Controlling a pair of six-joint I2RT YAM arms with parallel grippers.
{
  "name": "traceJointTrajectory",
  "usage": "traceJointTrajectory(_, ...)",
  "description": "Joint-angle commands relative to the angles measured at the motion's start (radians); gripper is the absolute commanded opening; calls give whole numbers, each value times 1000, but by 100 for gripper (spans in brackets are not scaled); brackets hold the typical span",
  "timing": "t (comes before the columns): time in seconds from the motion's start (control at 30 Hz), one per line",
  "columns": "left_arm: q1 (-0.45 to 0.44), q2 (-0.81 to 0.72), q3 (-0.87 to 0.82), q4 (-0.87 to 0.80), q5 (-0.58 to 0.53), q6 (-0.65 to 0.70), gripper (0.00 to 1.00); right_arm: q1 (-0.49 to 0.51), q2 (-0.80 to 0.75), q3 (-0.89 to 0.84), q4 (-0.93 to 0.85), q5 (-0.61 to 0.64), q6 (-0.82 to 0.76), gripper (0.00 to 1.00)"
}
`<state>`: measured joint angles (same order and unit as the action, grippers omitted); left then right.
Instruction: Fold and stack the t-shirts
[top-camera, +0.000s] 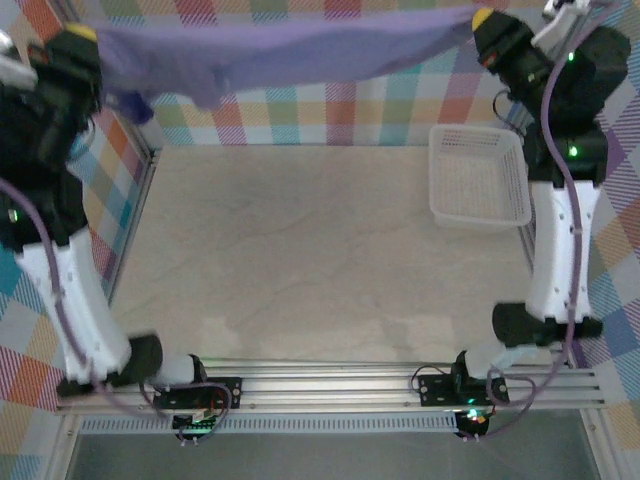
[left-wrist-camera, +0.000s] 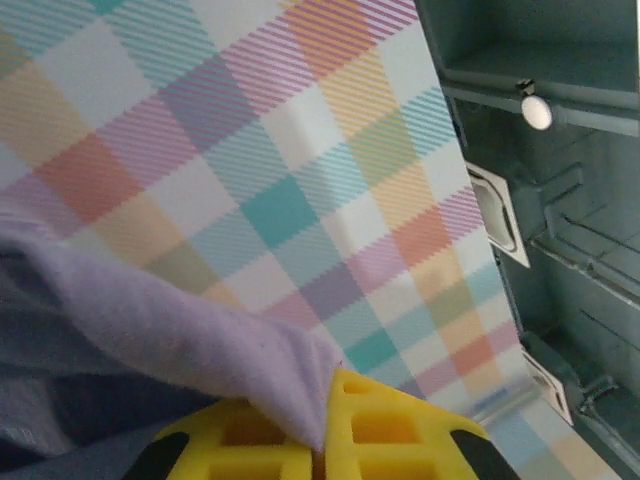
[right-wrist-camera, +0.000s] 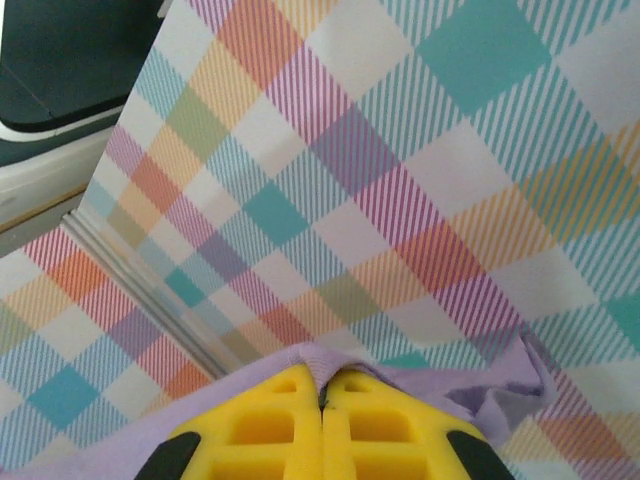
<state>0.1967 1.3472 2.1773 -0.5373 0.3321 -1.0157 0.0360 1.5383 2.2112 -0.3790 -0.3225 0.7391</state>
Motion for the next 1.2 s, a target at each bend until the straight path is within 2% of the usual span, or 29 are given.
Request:
traceJointTrajectory(0.0,-7,-115,-532,46,31,-31,14,3,-100,-342,4,32,-27,0)
traceJointTrajectory(0.07,-8,-176,-776,103,86,-64,15,3,-198,-586,14,59,-38,0)
traceJointTrajectory(0.13,-21,-158,-891,49,131,-17,17,5,-249,-786,3,74,-31,0)
traceJointTrajectory(0.17,-36,-140,-935,13,135,19,23,4,-261,-875,9,66,-32,0)
traceJointTrajectory(0.2,-52,-128,-980,4,143,46,35,2,-261,-952,20,52,-28,3)
traceJointTrajectory(0.23,-65,-111,-1025,-23,146,68,58,4,-255,-1024,27,50,-24,20)
traceJointTrajectory(0.27,-72,-101,-1061,-68,134,89,72,4,-241,-1075,1,63,-11,38)
traceJointTrajectory(0.3,-76,-106,-1091,-95,124,105,76,4,-231,-1113,-17,68,-5,49)
traceJointTrajectory(0.33,-78,-129,-1132,-112,104,121,81,8,-228,-1148,-48,88,-2,53)
traceJointTrajectory(0.43,-93,-242,-1197,-184,8,155,93,51,-283,-1259,-64,162,10,59)
traceJointTrajectory(0.5,-95,-291,-1216,-234,-30,164,92,97,-313,-1297,-59,191,10,58)
traceJointTrajectory(0.6,-96,-282,-1248,-215,-27,172,87,180,-296,-1279,-65,234,-15,58)
traceJointTrajectory(0.73,-101,-154,-1238,-189,-29,139,68,249,-167,-1203,-44,235,-37,55)
traceJointTrajectory(0.77,-104,-121,-1226,-200,-38,136,64,255,-133,-1190,-37,229,-42,55)
traceJointTrajectory(0.87,-126,-48,-1203,-232,-80,117,63,253,-38,-1149,-25,244,-65,54)
traceJointTrajectory(0.93,-181,-29,-1232,-178,-69,91,63,243,34,-1105,-10,226,-97,52)
traceJointTrajectory(1.0,-241,16,-1240,-186,-103,82,63,230,115,-1045,-33,204,-112,50)
traceJointTrajectory(1.07,-274,62,-1267,-167,-134,73,58,219,180,-998,-53,192,-116,49)
traceJointTrajectory(1.17,-277,112,-1322,-65,-127,48,51,207,243,-950,-83,179,-121,48)
